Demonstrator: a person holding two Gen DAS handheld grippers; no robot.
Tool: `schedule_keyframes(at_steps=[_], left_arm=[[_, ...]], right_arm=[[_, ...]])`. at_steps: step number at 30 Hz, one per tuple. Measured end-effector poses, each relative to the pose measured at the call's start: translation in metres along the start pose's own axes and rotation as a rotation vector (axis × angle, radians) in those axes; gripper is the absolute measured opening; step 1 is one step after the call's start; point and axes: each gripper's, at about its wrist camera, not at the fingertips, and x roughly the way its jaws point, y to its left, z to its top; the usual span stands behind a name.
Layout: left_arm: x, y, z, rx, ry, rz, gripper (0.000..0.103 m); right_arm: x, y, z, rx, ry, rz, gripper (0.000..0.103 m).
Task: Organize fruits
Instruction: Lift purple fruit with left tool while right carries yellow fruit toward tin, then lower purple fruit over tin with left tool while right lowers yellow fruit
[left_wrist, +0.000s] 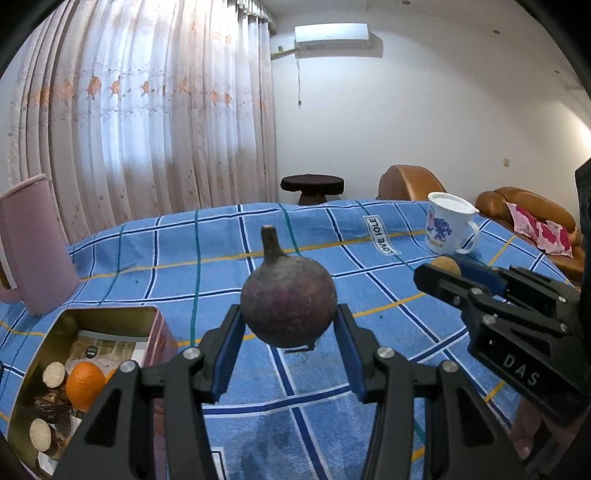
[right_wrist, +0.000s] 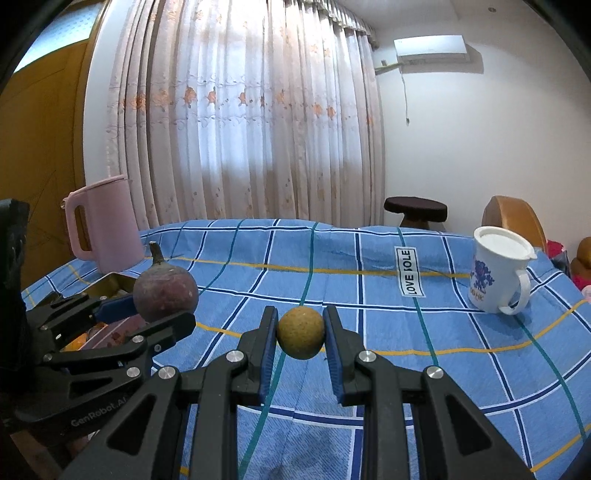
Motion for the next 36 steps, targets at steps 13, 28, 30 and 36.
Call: schedule_keyframes(at_steps=[13,28,30,36], left_arm=[[-0.011,0.004,0.000,-0.002,-0.042,0.026,0.051],[-0.040,0.038,0.003,-0.022,-0.037,0.035,0.051],[-0.046,0.050,0.002,-0.031,-0.032,0.049,0.051],[-0.064,0.090,-0.005,-0.057,-0.017,0.119,0.051]], right_arm=[[-0.013,0.007,-0.001,-0.036,-0.065,-0.008,0.027],[-0.010,0.051,0.007,-0.076,-0.016,0.095,0.027],[-0.010,0.064,0.011,-0.080,-0.012,0.138,0.027],[-0.006,0.114,0.020,-0.136,-0.010,0.242,0.027]])
